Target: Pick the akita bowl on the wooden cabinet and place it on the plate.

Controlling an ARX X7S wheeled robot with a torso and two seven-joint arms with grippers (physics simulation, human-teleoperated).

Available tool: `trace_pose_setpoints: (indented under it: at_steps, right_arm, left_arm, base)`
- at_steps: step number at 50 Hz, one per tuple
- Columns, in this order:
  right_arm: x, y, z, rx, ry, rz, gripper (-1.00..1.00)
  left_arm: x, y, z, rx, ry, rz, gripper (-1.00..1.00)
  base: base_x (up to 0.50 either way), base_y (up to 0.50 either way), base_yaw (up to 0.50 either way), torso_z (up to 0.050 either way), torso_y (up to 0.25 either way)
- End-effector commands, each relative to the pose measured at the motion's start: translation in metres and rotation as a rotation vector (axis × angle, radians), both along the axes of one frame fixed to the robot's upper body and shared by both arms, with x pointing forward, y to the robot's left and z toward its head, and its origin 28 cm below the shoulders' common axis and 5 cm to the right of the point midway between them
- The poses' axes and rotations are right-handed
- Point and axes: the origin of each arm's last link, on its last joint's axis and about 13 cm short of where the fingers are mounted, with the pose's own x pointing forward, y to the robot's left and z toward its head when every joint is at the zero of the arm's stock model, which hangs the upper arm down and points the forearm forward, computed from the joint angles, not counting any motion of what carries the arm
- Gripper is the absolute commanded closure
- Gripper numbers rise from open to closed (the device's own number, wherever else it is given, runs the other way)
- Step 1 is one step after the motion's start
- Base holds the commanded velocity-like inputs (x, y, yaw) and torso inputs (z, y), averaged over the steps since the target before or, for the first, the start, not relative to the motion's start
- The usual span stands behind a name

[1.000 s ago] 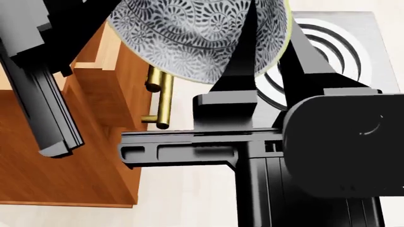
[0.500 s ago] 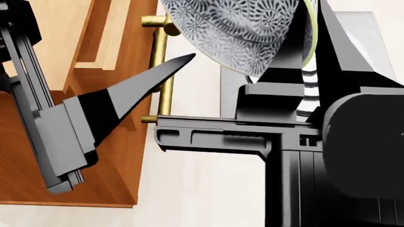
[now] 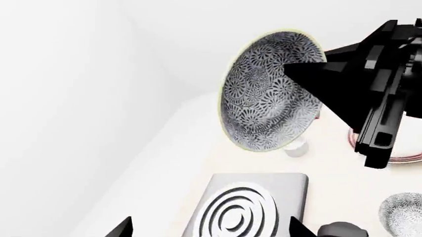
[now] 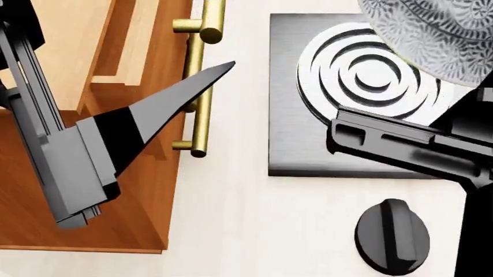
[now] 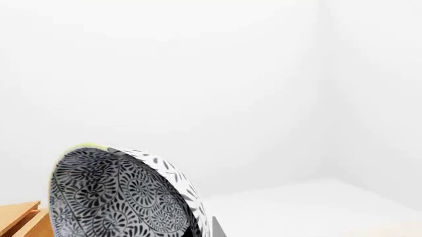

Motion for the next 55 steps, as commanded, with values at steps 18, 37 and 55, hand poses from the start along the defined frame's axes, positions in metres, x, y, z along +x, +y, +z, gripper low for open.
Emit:
trace_pose_setpoints:
  at_steps: [18,37,55]
  right_arm:
    - [-0.021,-0.044,-0.004,0.096,-0.046,-0.180,1.00]
    - [-0.057,-0.078,-0.029,0.131,0.017,-0.379,1.00]
    - [-0.075,-0.088,-0.042,0.170,0.049,-0.489,1.00]
  left_arm:
    - [0.004,0.000,0.008,-0.093,-0.023,0.035,-1.00]
    - [0.005,0.000,0.007,-0.096,-0.023,0.037,-1.00]
    - [0.008,-0.004,0.005,-0.092,-0.019,0.028,-1.00]
  base:
    - [0.00,0.00,0.00,0.001,0.001]
    - [0.00,0.00,0.00,0.000,0.000]
    - [0.00,0.00,0.00,0.000,0.001]
